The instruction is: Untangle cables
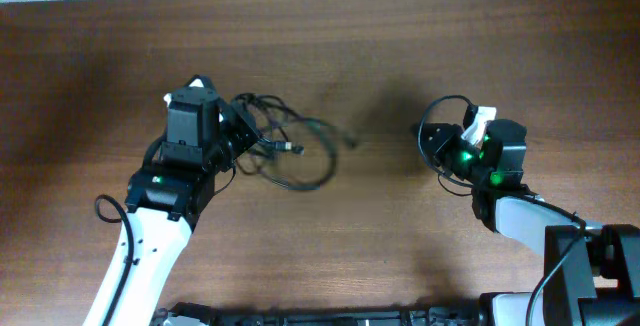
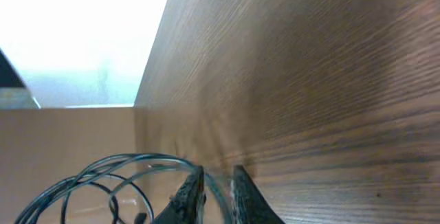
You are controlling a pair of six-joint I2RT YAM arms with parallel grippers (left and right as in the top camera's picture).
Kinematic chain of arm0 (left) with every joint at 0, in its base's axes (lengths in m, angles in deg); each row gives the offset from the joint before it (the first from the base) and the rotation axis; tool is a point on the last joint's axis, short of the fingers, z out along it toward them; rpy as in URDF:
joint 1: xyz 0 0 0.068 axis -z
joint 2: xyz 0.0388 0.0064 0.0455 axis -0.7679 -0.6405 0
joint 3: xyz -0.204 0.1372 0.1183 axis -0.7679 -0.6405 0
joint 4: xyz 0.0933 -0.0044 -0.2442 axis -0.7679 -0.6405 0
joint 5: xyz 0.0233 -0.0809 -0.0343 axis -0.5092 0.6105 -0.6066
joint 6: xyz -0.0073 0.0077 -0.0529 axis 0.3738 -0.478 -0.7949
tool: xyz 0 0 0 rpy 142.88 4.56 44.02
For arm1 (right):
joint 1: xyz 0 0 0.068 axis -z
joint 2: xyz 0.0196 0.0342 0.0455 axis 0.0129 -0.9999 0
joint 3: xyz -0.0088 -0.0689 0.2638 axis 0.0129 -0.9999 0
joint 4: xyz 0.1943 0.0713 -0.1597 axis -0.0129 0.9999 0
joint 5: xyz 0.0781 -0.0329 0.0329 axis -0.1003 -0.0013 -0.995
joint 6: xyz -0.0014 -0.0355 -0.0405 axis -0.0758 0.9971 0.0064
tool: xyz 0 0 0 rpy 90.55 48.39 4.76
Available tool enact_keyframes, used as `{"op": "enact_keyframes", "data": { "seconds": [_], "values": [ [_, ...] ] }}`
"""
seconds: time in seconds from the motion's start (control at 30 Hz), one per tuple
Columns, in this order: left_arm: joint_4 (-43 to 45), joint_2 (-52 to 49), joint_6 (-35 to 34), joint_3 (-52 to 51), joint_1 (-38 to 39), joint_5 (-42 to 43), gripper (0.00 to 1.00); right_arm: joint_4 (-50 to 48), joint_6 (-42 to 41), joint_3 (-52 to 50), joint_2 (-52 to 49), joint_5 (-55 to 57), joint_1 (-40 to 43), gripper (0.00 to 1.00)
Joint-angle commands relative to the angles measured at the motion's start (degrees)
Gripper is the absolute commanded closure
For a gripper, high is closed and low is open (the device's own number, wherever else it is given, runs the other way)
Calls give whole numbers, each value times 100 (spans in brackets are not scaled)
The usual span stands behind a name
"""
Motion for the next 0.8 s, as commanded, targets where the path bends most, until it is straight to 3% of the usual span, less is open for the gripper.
{"op": "enact_keyframes", "data": {
  "seconds": [0.0,0.1,0.17,0.27,0.37,0.43,0.5,0.57,0.7,0.77],
  "values": [
    [81,63,101,-7,103,-94,99,-199,57,11,-9,11,37,79],
    [146,-33,101,-4,234,-96,98,-1482,59,46,-9,-542,37,53],
    [238,-173,98,-7,243,-70,98,-1912,61,236,-9,-901,37,41],
    [520,-376,101,-7,245,271,99,-1803,74,299,-9,-1327,37,32],
    [846,-581,210,-7,417,315,96,-800,83,299,-9,-1478,35,26],
    [1008,-671,1014,-7,743,306,91,-507,251,297,-9,-1593,-13,22],
    [1106,-678,1939,9,1016,247,85,-514,249,299,-2,-1655,-111,20],
    [990,-680,2437,149,1095,243,77,-686,247,299,2,-1663,-249,19],
    [564,-680,2669,426,1099,203,53,-1637,11,485,4,-1620,-304,2],
    [470,-680,2667,435,1152,203,37,-1648,11,669,4,-1670,-315,1]
  ]
}}
